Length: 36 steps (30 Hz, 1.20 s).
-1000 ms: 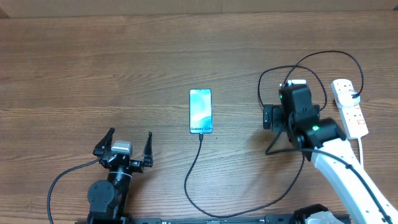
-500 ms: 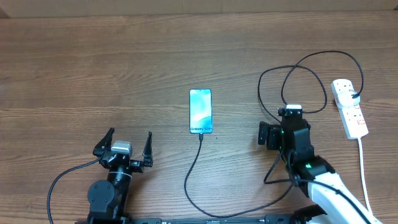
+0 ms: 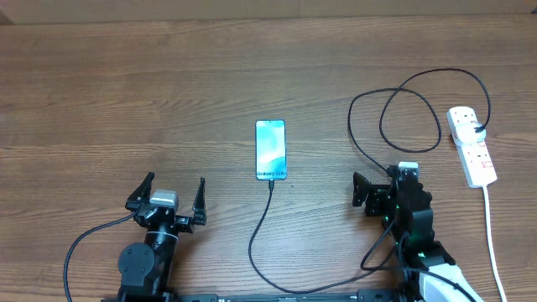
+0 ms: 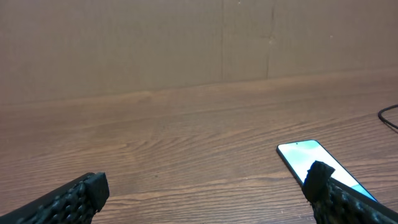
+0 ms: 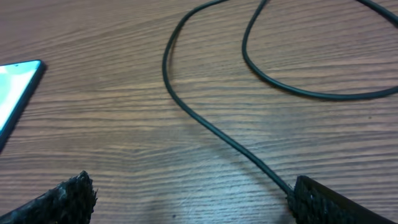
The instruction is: Plug charger to phone and switch on socket
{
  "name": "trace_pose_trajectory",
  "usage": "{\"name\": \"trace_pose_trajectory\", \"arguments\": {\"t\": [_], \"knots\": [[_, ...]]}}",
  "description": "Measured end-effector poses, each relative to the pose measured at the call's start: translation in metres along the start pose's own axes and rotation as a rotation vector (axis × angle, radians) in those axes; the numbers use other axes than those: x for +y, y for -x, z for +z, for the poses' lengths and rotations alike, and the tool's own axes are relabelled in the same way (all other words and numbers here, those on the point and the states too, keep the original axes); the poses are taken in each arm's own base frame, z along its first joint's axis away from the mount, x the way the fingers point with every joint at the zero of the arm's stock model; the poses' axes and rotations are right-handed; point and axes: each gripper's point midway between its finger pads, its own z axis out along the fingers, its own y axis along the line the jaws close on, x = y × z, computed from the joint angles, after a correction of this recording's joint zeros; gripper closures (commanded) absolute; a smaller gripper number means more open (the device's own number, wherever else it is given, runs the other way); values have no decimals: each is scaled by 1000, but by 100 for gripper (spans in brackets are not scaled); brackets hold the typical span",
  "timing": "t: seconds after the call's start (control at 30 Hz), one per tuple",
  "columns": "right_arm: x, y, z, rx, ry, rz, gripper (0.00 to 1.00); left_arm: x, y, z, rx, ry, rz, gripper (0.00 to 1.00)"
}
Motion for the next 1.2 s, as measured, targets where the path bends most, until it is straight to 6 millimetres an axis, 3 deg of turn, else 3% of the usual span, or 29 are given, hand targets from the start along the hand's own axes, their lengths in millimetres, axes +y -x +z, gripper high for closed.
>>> {"name": "trace_pose_trajectory", "arguments": {"t": [0.2, 0.4, 0.83, 1.2], "knots": [[1, -11, -9, -14, 26, 7, 0, 0, 0, 0, 0, 0, 0, 0], [4, 1, -16, -65, 42, 11, 0, 0, 0, 0, 0, 0, 0, 0], [4, 7, -37, -110, 55, 13, 0, 0, 0, 0, 0, 0, 0, 0], [19, 74, -82, -453, 144, 24, 0, 0, 0, 0, 0, 0, 0, 0]]}}
